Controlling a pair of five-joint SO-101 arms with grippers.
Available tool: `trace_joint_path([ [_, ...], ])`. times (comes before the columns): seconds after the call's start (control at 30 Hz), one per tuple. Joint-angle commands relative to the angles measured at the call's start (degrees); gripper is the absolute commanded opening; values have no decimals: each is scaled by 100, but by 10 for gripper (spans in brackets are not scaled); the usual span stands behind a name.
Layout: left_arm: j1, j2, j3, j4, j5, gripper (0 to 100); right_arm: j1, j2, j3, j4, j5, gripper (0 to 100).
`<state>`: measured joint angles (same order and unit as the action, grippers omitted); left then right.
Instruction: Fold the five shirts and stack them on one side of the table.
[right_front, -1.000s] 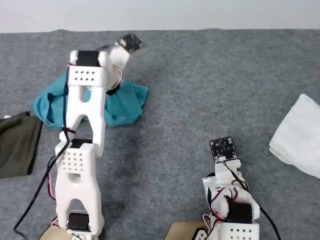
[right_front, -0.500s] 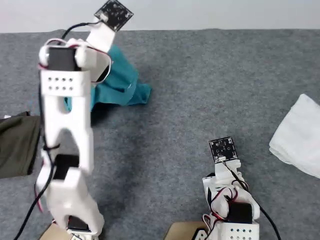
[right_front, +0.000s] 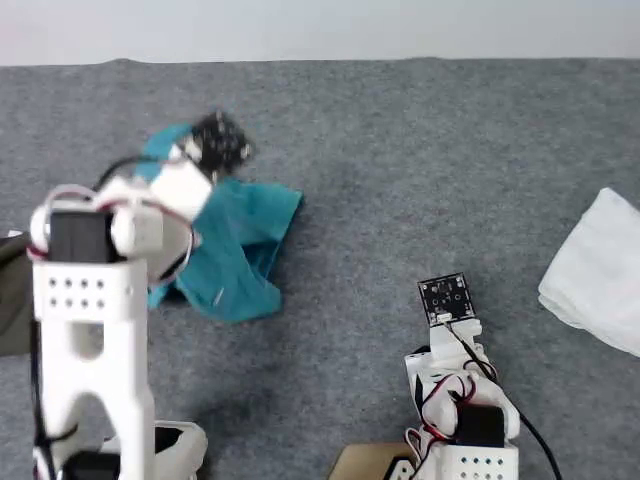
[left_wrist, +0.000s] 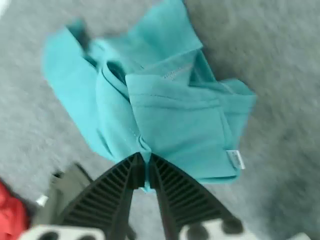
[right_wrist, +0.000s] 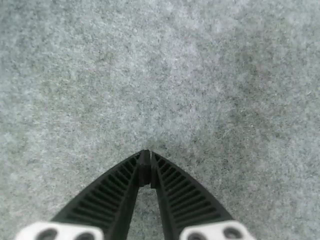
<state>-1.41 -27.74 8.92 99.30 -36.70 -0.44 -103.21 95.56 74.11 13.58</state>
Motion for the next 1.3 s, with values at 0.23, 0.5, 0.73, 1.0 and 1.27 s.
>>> trace_joint_path([
  [0.23, -730, -1354, 1385, 123, -123, 5, 75, -57, 88, -57, 35, 9],
  [0.5, -1618, -1670, 1719, 123, -149, 4, 57, -57, 88, -57, 26, 9],
  [0.73, -1618, -1670, 1754, 123, 220, 4, 57, -57, 88, -57, 26, 9],
  [1.0, -1653, -1662, 1789, 123, 589, 4, 92, -75, 53, -312, 44, 9],
  [1.27, -1662, -1670, 1789, 114, 844, 3, -189, 13, -1266, -497, 53, 9],
])
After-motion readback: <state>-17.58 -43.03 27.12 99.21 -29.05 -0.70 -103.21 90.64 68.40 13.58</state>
